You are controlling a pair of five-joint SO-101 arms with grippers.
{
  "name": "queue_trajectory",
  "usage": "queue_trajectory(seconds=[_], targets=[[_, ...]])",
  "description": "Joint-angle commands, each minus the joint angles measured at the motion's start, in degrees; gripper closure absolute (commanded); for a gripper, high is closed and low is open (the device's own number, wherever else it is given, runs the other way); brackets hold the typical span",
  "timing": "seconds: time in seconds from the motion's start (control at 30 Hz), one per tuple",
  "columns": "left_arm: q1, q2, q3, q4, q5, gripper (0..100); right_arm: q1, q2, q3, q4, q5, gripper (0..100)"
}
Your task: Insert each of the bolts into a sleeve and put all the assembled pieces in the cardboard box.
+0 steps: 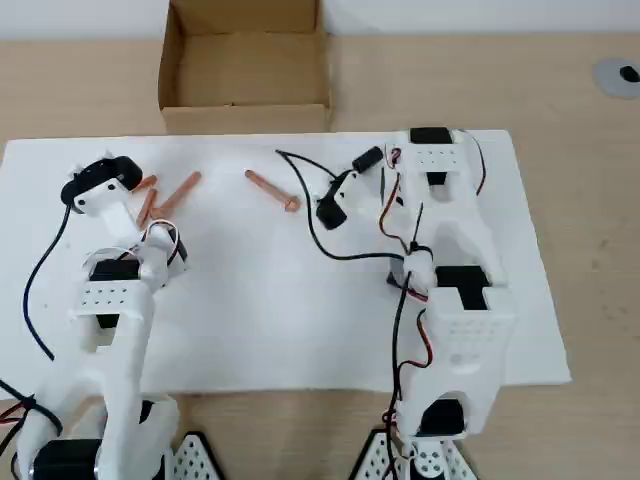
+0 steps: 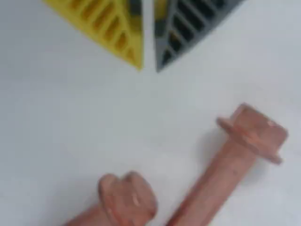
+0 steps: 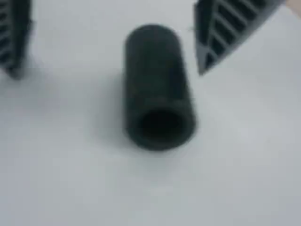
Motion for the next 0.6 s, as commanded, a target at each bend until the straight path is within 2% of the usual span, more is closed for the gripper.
queue_trajectory(seconds=[0.0, 0.3, 0.57], targets=[[0.5, -0.2, -2.5, 0.2, -0.5, 98, -8.8, 2.6, 10.7, 2.1, -1.0, 98.1], [0.5, -0.2, -2.4, 0.2, -0.5, 98, -8.7, 2.3, 10.0, 2.0, -2.9, 98.9], [0.5, -0.2, -2.4, 0.2, -0.5, 98, -5.5, 2.3, 7.7, 2.2, -4.1, 98.9]])
